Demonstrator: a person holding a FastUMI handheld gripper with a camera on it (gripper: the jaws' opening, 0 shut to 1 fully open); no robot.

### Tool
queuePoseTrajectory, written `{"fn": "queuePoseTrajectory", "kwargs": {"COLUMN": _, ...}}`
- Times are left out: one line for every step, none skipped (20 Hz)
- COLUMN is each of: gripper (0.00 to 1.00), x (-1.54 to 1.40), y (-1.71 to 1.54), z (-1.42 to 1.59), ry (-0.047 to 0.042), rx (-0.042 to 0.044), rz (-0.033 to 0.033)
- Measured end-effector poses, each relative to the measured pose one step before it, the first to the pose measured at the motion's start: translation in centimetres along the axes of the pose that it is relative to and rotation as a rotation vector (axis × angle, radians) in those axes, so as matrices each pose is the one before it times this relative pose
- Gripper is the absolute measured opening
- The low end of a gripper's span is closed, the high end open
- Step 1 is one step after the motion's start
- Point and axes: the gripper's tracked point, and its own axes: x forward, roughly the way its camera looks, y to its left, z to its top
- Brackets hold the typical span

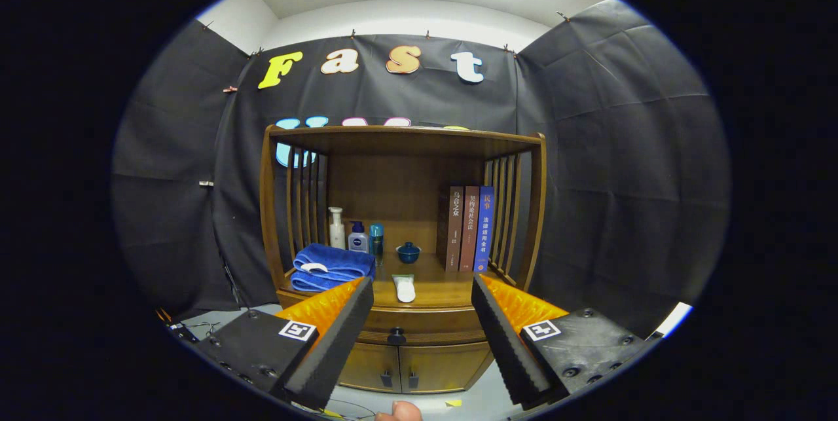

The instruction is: Pull open the drawer, take out the items inside it, and place them on the countertop above the cabinet.

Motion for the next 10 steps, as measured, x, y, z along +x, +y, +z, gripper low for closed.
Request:
{"fn": "queuePoseTrajectory", "kwargs": {"gripper": 0.99, "x": 0.020, "y": -0.048, "z": 0.064, "ry": -0.00143, "rx": -0.00077, "rz": -0.00083}}
{"fn": "queuePoseTrajectory", "kwargs": {"gripper": 0.99, "x": -0.023, "y": -0.003, "z": 0.198, "ry": -0.00379, "rx": -0.00066, "rz": -0.00005}}
{"fn": "queuePoseTrajectory", "kwargs": {"gripper": 0.99, "x": -0.055, "y": -0.020, "z": 0.080, "ry": -0.00321, "rx": -0.00149, "rz": -0.00032}}
{"fn": "queuePoseTrajectory", "kwargs": {"gripper": 0.99, "x": 0.009, "y": -0.133, "z": 0.074, "ry": -0.00123, "rx": -0.00164, "rz": -0.00215}}
{"fn": "queuePoseTrajectory", "kwargs": {"gripper": 0.99, "x": -0.023, "y": -0.090, "z": -0.038, "ry": -0.00180, "rx": -0.00059, "rz": -0.00147}}
{"fn": "queuePoseTrajectory", "kwargs": {"gripper": 0.99, "x": 0.025, "y": -0.019, "z": 0.071, "ry": -0.00079, "rx": 0.00156, "rz": -0.00073}}
{"fn": "queuePoseTrajectory", "kwargs": {"gripper": 0.99, "x": -0.067, "y": -0.064, "z": 0.058, "ry": -0.00060, "rx": 0.00170, "rz": 0.00002}}
{"fn": "queuePoseTrajectory", "kwargs": {"gripper": 0.99, "x": -0.062, "y": -0.010, "z": 0.021, "ry": -0.00111, "rx": 0.00180, "rz": -0.00048}}
{"fn": "queuePoseTrajectory", "kwargs": {"gripper": 0.99, "x": 0.043, "y": 0.038, "z": 0.014, "ry": -0.00110, "rx": 0.00197, "rz": 0.00050}}
{"fn": "queuePoseTrajectory", "kwargs": {"gripper": 0.99, "x": -0.051, "y": 0.122, "z": 0.014, "ry": -0.00125, "rx": 0.00116, "rz": 0.00227}}
